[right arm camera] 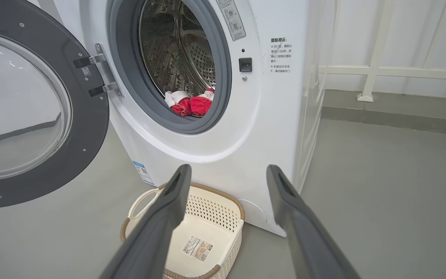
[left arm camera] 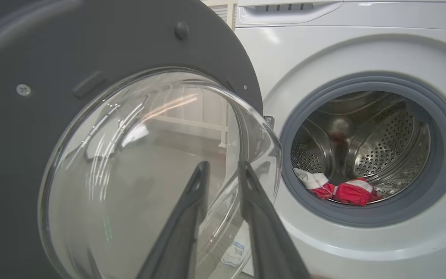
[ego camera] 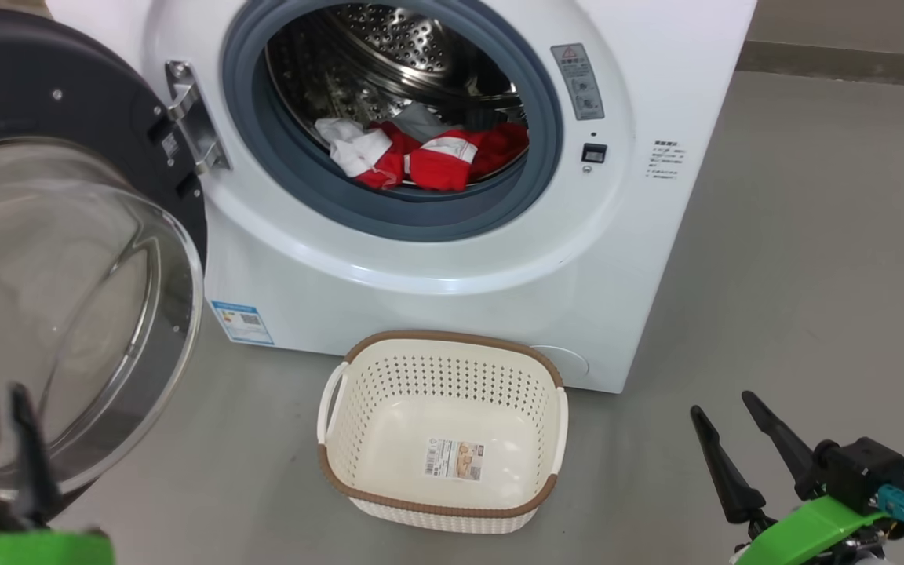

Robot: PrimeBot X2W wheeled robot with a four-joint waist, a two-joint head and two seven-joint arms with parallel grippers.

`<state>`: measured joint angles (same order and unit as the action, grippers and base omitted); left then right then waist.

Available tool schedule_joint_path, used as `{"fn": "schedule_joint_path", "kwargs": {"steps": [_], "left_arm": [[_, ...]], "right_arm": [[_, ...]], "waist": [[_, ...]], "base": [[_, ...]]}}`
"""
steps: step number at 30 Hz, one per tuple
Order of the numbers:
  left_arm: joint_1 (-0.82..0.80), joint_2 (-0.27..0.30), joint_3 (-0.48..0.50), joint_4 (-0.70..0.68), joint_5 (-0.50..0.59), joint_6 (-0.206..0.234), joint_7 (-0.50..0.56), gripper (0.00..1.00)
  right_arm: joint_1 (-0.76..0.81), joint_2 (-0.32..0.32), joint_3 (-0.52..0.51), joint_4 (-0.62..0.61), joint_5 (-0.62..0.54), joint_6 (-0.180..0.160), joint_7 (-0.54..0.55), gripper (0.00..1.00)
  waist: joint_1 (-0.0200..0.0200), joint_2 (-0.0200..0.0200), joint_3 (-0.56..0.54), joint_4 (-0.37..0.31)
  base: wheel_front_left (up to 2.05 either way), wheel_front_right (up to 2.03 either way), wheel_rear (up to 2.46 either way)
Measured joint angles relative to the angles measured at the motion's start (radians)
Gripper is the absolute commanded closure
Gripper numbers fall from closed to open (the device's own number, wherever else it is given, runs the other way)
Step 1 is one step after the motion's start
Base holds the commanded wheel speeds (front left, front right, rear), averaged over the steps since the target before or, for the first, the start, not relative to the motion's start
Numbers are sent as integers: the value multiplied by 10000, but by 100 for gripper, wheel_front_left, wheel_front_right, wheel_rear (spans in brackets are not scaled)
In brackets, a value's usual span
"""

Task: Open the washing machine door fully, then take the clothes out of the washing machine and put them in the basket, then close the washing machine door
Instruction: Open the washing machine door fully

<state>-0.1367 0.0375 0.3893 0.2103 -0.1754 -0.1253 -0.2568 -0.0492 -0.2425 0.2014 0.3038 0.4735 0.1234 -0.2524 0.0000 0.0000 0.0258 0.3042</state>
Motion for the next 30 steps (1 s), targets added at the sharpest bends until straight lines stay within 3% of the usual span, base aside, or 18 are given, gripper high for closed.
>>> {"fn": "schedule_joint_path", "kwargs": {"steps": [3, 4, 5, 18, 30], "left_arm": [[728, 17, -594, -343, -249, 2, 0, 50], [892, 17, -796, -435, -349, 2, 0, 19], [1022, 21, -966, -506, -407, 0, 0, 1], [1978, 738, -2934, -453, -1396, 2, 0, 0], [1998, 796, -3776, -621, -1530, 0, 2, 0]], "right_arm": [[113, 36, -117, 4, 0, 0, 0, 0], [139, 48, -199, -2, 0, 0, 0, 0], [190, 56, -278, -10, 0, 0, 0, 0], [542, 102, -715, -36, -2, 2, 0, 0], [697, 23, -1287, -173, -2, 8, 0, 0]], "waist": [[0, 0, -51, -138], [0, 0, -68, -190], [0, 0, -87, -245], [0, 0, -288, -1321], [0, 0, -262, -2310]], "base": [[0, 0, 0], [0, 0, 0], [0, 0, 0], [0, 0, 0], [0, 0, 0]]}}
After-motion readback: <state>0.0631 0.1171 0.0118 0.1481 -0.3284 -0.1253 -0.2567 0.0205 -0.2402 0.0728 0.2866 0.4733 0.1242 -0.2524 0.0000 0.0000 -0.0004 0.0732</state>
